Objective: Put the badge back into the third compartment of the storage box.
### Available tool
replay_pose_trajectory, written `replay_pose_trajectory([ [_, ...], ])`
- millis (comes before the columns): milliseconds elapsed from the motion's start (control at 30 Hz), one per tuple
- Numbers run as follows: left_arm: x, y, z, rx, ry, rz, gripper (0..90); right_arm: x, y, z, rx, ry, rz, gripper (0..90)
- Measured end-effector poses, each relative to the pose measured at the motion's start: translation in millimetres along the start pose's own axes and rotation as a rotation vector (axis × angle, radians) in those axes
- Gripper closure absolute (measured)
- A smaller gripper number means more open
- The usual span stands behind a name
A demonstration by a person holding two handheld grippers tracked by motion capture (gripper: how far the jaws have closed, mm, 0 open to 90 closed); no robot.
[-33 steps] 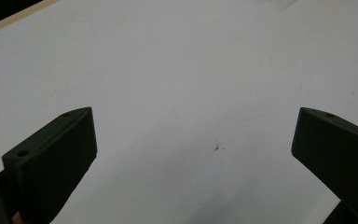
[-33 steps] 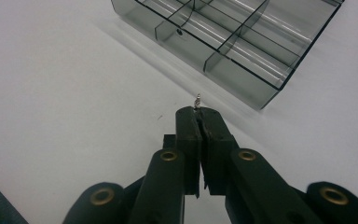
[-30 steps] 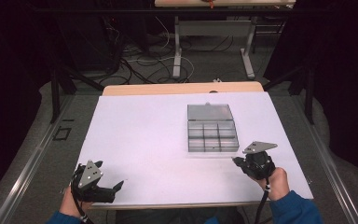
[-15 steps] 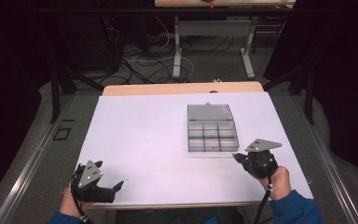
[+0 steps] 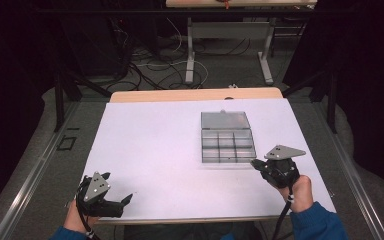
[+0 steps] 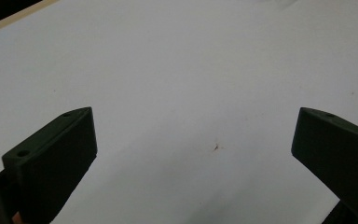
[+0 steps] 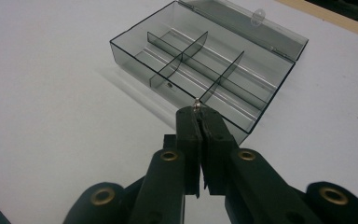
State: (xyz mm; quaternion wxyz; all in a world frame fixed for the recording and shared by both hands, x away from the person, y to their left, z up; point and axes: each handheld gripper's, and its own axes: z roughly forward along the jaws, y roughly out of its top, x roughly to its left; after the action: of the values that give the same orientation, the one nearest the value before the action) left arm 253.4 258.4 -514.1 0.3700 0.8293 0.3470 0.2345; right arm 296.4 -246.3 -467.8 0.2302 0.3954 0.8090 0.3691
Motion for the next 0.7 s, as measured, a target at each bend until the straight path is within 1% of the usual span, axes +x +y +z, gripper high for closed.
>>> replay_pose_trajectory([
  [133, 0.6, 0.1, 1.5, -0.006, 0.003, 0.007, 0.3, -0.4, 2.9, -0.3, -0.014, -0.002, -0.003, 87.6],
  [167, 0.8, 0.2, 1.5, -0.005, 0.002, 0.006, 0.3, -1.0, 4.0, -0.7, -0.011, -0.005, -0.010, 87.7],
  [200, 1.0, 0.5, 0.9, -0.003, 0.015, 0.017, 0.3, -0.7, 4.6, -0.6, -0.016, -0.009, -0.002, 87.6],
  [267, 0.9, 0.5, 0.9, -0.003, 0.016, 0.017, 0.3, -1.8, 6.8, -1.8, -0.012, -0.007, -0.006, 87.6],
  [333, 0.9, 0.5, 0.8, -0.003, 0.014, 0.016, 0.3, -2.4, 8.3, -1.9, -0.035, -0.016, -0.005, 87.6],
  [400, 0.8, 0.4, 0.8, -0.003, 0.016, 0.018, 0.3, -2.9, 10.0, -2.7, -0.038, -0.015, 0.000, 87.7],
  [500, 0.9, 0.4, 1.2, 0.000, 0.001, 0.008, 0.3, -4.1, 13.4, -1.8, -0.045, -0.018, 0.005, 87.7],
  [533, 1.1, 0.5, 1.2, -0.004, 0.013, 0.017, 0.3, -4.8, 14.5, -1.1, -0.050, -0.017, 0.008, 87.6],
  [567, 0.7, 0.3, 1.5, -0.004, 0.003, 0.009, 0.3, -5.4, 15.9, -0.7, -0.045, -0.018, 0.003, 87.6],
  [633, 0.8, 0.3, 1.5, -0.005, 0.005, 0.009, 0.3, -5.6, 17.9, 1.0, -0.047, -0.022, 0.008, 87.6],
  [667, 0.8, 0.2, 1.5, -0.005, 0.004, 0.008, 0.3, -6.1, 18.9, 2.3, -0.054, -0.033, 0.005, 87.6],
  [700, 0.9, 0.2, 1.5, -0.006, 0.003, 0.009, 0.3, -6.9, 19.9, 2.5, -0.049, -0.025, 0.002, 87.6],
])
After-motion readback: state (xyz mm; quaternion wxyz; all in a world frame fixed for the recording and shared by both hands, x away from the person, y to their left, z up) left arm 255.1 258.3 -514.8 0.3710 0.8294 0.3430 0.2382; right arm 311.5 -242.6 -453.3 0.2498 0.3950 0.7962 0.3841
